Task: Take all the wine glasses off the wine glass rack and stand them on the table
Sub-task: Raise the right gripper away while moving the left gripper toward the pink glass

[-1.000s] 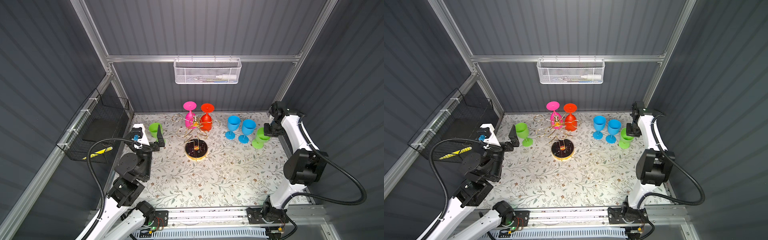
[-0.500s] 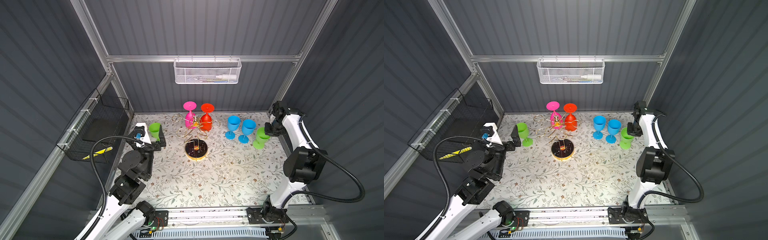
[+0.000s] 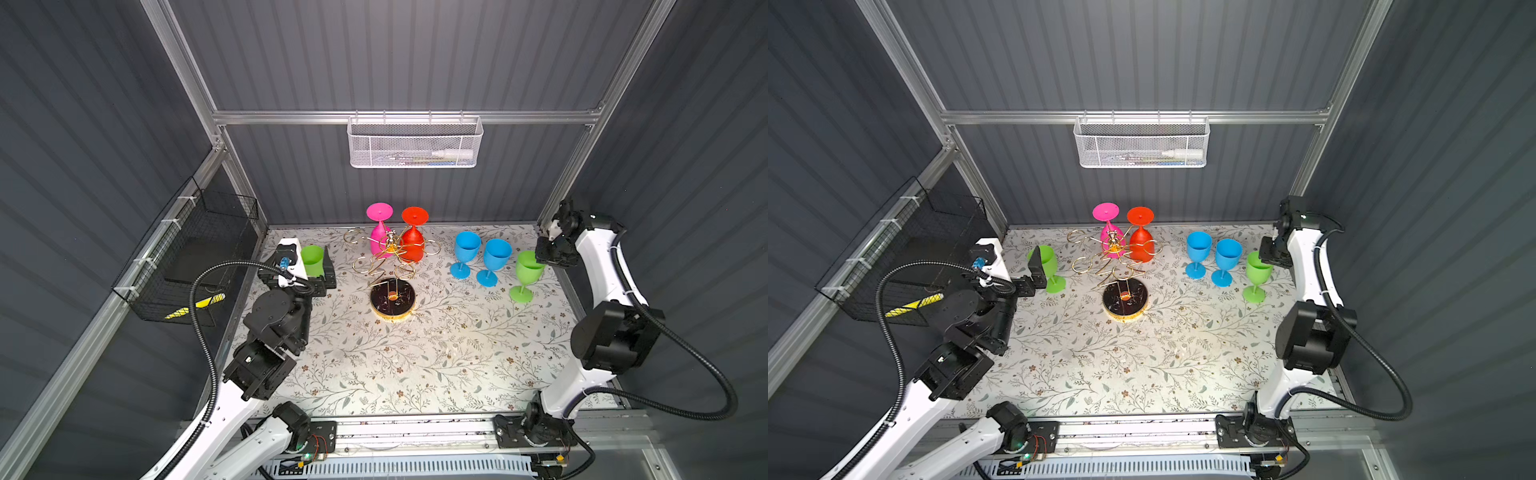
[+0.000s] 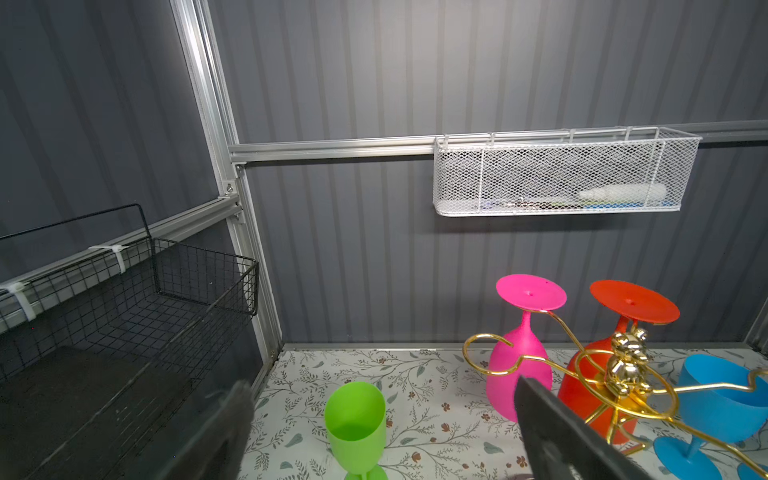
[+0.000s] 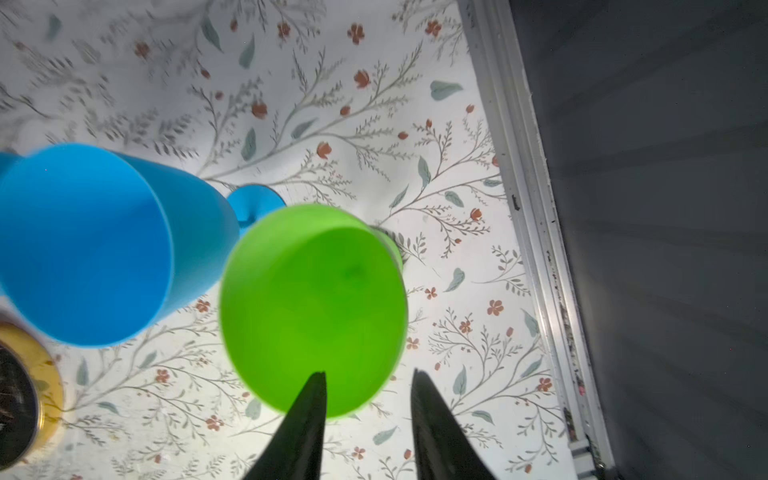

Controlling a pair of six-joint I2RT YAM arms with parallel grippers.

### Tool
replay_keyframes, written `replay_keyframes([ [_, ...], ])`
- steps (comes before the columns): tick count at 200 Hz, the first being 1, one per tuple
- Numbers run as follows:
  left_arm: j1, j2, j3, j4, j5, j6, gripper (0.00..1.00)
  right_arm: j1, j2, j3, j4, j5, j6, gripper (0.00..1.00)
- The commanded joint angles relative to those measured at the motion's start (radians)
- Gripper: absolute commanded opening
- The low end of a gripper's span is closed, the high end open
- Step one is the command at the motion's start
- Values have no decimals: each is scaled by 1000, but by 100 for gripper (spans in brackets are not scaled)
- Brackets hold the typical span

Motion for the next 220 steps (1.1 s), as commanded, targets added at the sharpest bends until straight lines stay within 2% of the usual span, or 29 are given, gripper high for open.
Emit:
replay_keyframes([
  [1,5,47,74,-45,-6,-39,100,-21,-110,-22,60,-79,30,44],
  [25,24,108,147,-78,69,-97,99,-31,-233,-84,131,-159,70,50],
  [52,87,191,282,-184,254,-207,95,-31,-402,-212,241,-297,122,55],
  [89,289,346,439,-312,595,-370,91,-29,-640,-464,424,-502,190,61],
  [137,492,642,675,-427,1081,-509,81,-8,-844,-655,520,-614,258,66],
  [158,515,745,750,-447,1181,-526,77,26,-880,-693,509,-619,252,68],
  [180,516,841,814,-453,1237,-531,75,66,-910,-722,501,-629,257,69],
  [220,516,961,851,-389,1327,-592,74,215,-958,-778,528,-565,278,71],
])
